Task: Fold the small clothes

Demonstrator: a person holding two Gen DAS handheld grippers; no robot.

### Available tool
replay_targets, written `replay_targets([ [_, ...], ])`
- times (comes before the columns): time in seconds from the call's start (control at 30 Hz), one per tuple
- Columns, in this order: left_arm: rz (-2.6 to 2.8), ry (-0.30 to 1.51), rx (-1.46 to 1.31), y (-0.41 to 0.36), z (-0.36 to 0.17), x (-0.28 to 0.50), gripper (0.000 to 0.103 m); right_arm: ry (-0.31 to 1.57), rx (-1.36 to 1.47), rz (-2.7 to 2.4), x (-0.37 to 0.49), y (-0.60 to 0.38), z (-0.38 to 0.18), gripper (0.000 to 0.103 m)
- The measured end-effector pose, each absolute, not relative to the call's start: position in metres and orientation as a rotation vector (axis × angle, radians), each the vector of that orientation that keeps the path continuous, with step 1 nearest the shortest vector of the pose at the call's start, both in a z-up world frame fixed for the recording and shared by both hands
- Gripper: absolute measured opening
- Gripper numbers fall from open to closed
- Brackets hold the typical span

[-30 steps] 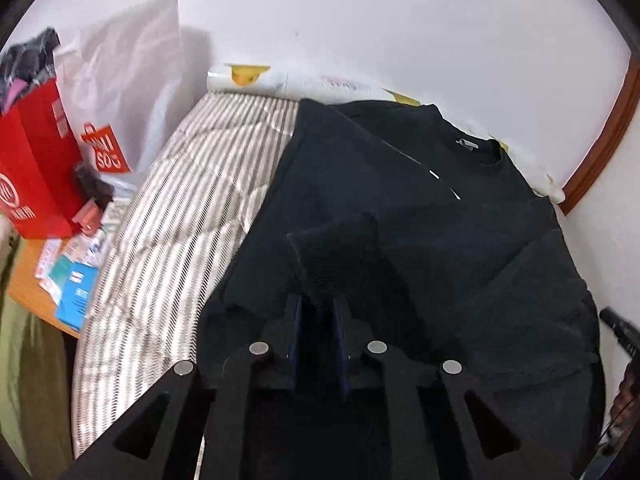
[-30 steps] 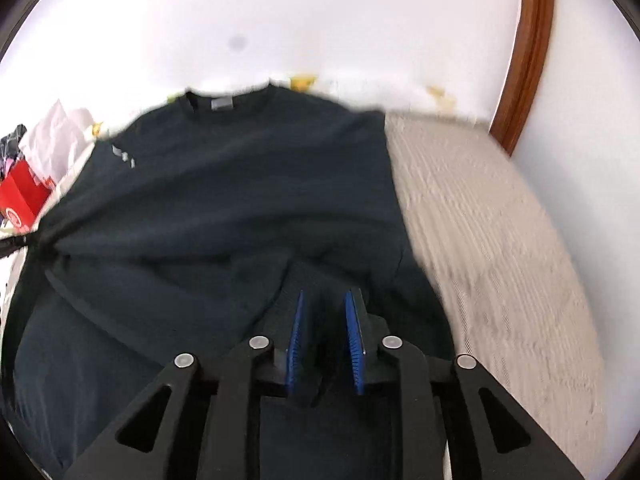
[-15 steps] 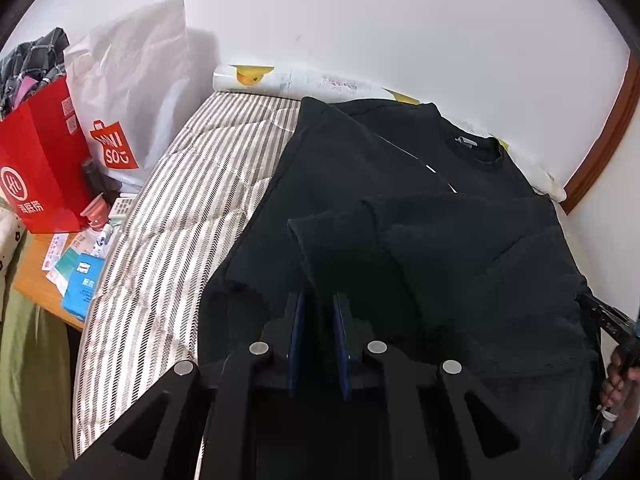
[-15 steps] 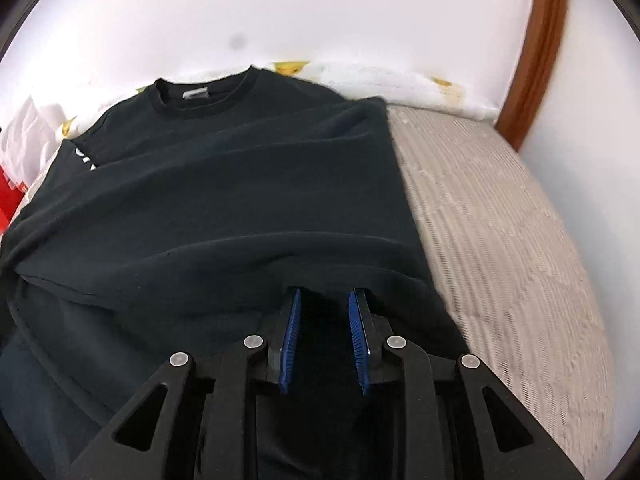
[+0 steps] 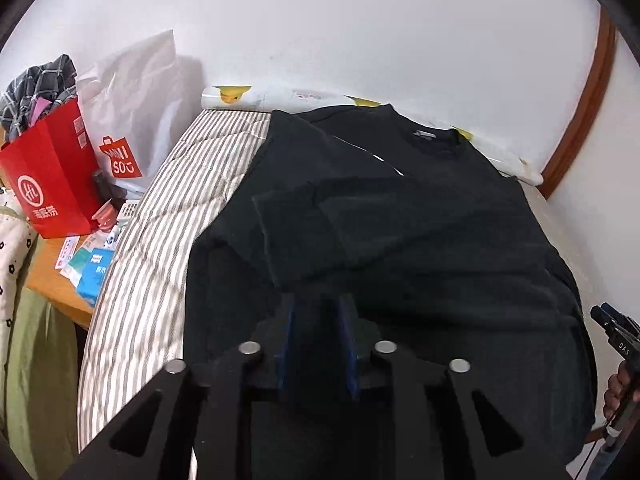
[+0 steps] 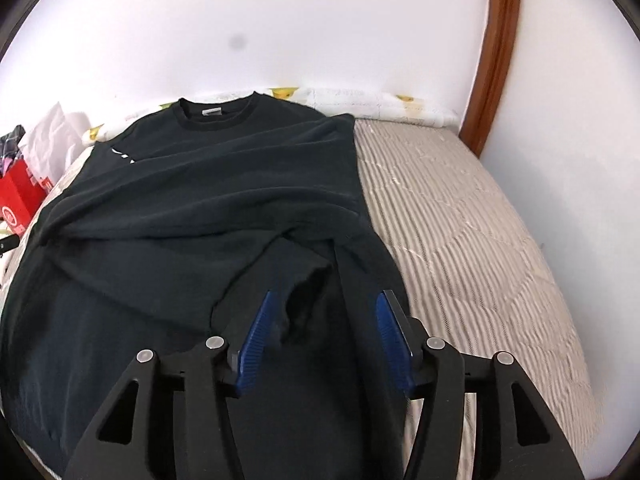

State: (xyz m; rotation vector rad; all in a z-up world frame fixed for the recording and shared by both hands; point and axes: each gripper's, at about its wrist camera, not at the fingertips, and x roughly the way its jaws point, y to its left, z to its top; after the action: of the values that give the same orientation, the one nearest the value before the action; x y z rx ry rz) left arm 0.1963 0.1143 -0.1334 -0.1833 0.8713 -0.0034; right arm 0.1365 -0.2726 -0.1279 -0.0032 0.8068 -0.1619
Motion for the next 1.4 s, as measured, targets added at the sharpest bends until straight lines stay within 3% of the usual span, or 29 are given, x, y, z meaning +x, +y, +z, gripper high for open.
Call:
replay_targets([
  [0.13,-0.008,0.869,-0.19,0.106,-0.132,0.17,0.038,0.835,0.044,-0.152,0.109,-0.28,-0.128,0.053],
  [0.3,-0.003,0.86,-0.19,0.105,-0.137,0.134,0.06,0.842,0.002,-0.183,0.077,-0.281,-0.135,0.053],
  [0.73,0.052,0.933,-0.222,0.129,-0.182,0.061,0.06,0.926,0.09,-0.177,0.015,-0.301,-0.181,0.053],
  [1.03,0.065,0.932,-0.226,0.13,-0.194,0.049,0.056,0.915,0.1,-0.158,0.012,-0.294,-0.195,0.051],
  [1.17,0.087,0.917,-0.214,0.132,-0.195,0.052,0.044,0.905,0.107,-0.135,0.019,-0.292,-0.195,0.041],
  [1.27,0.114,0.911,-0.22,0.137,-0.195,0.055,0.028,0.904,0.113,-0.13,0.026,-0.293,-0.195,0.035],
  [1.4,0.104,0.912,-0.24,0.141,-0.195,0.057,0.026,0.911,0.126,-0.121,0.037,-0.296,-0.195,0.035],
])
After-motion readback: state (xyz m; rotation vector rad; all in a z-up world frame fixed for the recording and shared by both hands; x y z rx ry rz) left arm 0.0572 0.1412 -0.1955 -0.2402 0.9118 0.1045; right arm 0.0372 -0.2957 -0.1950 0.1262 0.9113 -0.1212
